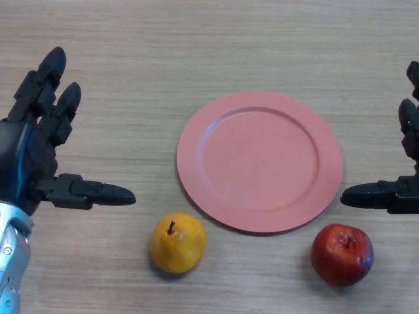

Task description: Pick up the yellow pear and place it on the plate

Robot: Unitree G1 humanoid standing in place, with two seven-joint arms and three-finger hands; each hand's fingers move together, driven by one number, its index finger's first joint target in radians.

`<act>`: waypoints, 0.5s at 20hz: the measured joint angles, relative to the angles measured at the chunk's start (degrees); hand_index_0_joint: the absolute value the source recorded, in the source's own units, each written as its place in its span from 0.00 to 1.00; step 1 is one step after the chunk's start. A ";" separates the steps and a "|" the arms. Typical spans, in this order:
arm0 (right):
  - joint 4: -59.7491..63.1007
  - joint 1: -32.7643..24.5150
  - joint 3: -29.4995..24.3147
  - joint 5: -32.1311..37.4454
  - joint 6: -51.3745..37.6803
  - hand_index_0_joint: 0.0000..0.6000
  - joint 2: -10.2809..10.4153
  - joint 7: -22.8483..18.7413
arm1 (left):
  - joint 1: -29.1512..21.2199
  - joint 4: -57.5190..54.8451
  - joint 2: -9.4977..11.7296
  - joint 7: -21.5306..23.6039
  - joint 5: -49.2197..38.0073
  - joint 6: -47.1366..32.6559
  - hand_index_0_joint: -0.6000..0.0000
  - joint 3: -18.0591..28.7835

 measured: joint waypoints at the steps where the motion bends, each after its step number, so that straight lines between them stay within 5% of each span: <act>1: 0.00 -0.01 0.06 -0.98 0.00 0.00 0.01 0.00 | 0.01 -0.10 0.00 -0.39 0.00 0.00 1.00 0.03; 10: -1.78 0.24 0.11 -0.92 0.01 0.00 0.04 -0.01 | 0.81 -0.70 0.03 -1.50 0.35 1.34 1.00 0.07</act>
